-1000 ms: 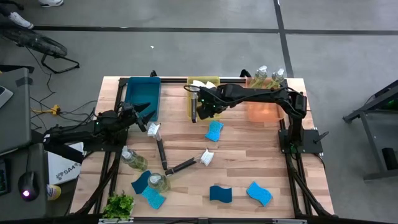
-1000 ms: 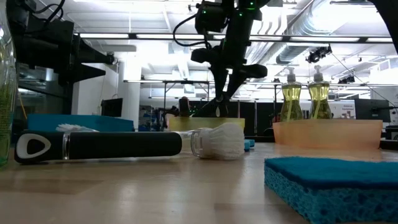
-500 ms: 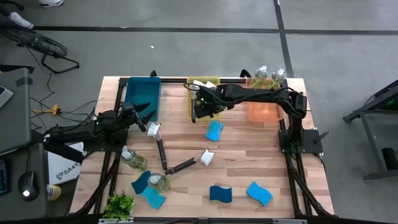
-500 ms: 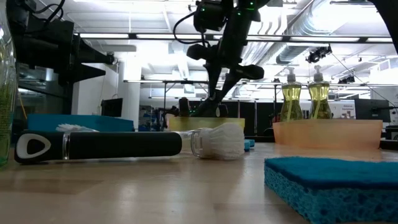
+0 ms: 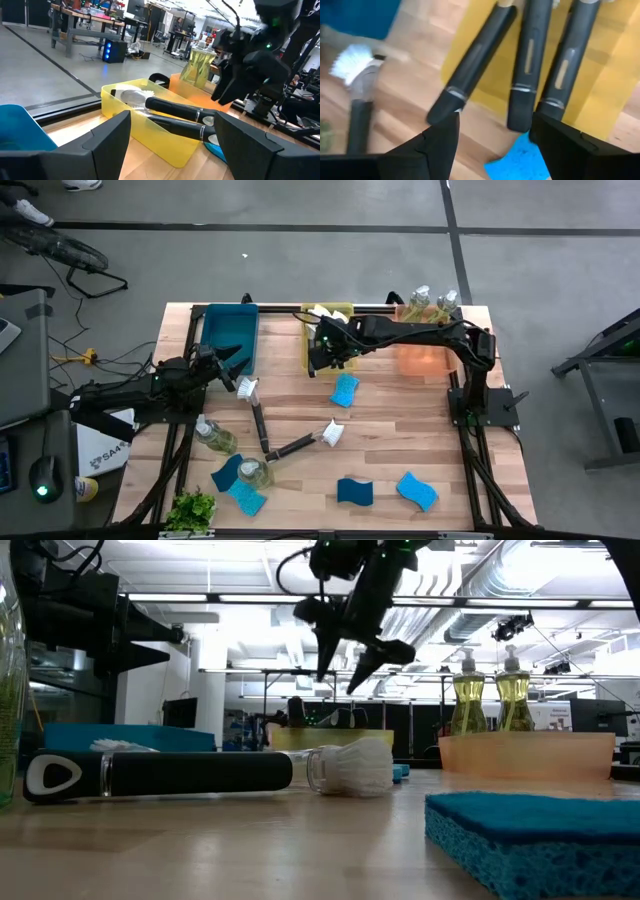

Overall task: Pick & Place Kitchen Sink Supplies
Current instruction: Put the blue dishwashing sponge into the blue bin

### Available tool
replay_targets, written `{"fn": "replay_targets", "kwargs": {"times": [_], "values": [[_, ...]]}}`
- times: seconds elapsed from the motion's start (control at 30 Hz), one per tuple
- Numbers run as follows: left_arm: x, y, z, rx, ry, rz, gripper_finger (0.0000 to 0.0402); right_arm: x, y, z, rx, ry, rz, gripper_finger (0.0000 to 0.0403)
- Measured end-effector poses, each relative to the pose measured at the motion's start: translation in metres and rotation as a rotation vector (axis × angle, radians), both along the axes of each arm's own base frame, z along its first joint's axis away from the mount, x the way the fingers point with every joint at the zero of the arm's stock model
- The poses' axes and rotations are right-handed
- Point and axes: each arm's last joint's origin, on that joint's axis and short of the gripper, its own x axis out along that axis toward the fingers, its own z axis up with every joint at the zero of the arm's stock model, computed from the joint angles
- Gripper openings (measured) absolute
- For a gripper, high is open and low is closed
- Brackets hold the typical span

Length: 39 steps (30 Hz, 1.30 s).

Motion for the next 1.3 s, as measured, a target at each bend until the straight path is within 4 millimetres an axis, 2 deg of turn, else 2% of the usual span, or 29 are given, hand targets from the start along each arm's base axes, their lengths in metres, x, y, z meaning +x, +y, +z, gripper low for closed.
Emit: {"fn": "replay_targets", "kwargs": {"times": [0.17,0.37,0.57,0.73,0.93,1.3], "values": [[0.000,0.000,0.000,0.000,0.000,0.001,0.0280,-0.002,0.012,0.009,-0.009,-0.013,0.076,0.0244],[0.000,0.000,0.000,0.000,0.001,0.001,0.0280,-0.002,0.033,0.017,-0.011,-0.033,0.291,0.0245],[0.000,0.000,0.000,0.000,0.001,0.001,0.0280,0.001,0.056,0.017,-0.002,-0.044,0.507,0.0245],[0.000,0.000,0.000,0.000,0.000,0.001,0.0280,-0.009,0.069,0.012,0.009,-0.048,0.555,0.0245],[0.000,0.000,0.000,0.000,0.000,0.002,0.0280,-0.037,0.091,-0.004,0.040,-0.083,0.558,0.0245],[0.000,0.000,0.000,0.000,0.000,0.002,0.0280,-0.106,0.132,-0.032,0.103,-0.108,0.574,0.0245]]}}
